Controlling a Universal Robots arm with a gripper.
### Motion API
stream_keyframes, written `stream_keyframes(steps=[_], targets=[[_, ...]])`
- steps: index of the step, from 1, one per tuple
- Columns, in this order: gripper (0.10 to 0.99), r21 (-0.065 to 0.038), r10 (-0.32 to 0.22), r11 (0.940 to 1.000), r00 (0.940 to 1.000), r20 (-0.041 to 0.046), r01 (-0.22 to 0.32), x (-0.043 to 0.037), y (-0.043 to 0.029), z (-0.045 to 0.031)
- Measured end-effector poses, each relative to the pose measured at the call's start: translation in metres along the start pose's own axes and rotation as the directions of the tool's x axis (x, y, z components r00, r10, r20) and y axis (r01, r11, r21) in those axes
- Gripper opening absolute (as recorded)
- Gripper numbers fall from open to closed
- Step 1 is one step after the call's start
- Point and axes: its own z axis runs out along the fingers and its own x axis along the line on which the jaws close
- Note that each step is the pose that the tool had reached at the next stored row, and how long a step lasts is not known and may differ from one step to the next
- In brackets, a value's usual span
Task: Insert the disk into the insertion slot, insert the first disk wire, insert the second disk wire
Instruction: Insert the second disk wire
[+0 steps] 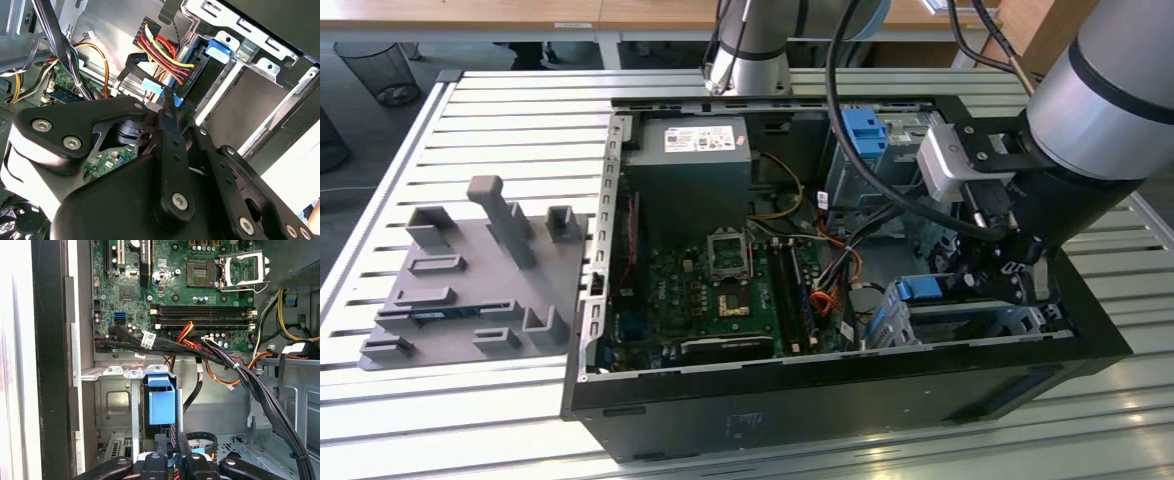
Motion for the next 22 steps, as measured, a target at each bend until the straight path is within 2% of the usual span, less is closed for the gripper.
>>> stream_keyframes(steps=[8, 18, 20, 22], targets=[[0.224, 0.000, 0.000, 1.0000, 1.0000, 0.0001, 0.000, -0.0003, -0.0001, -0.0030], [0.224, -0.005, 0.001, 1.0000, 1.0000, -0.0001, -0.001, -0.0016, -0.0007, -0.0138], [0.212, -0.006, 0.001, 1.0000, 1.0000, 0.0001, -0.001, -0.0017, -0.0009, -0.0149], [0.106, -0.007, 0.001, 1.0000, 1.0000, -0.0001, -0.001, -0.0018, -0.0010, -0.0160]])
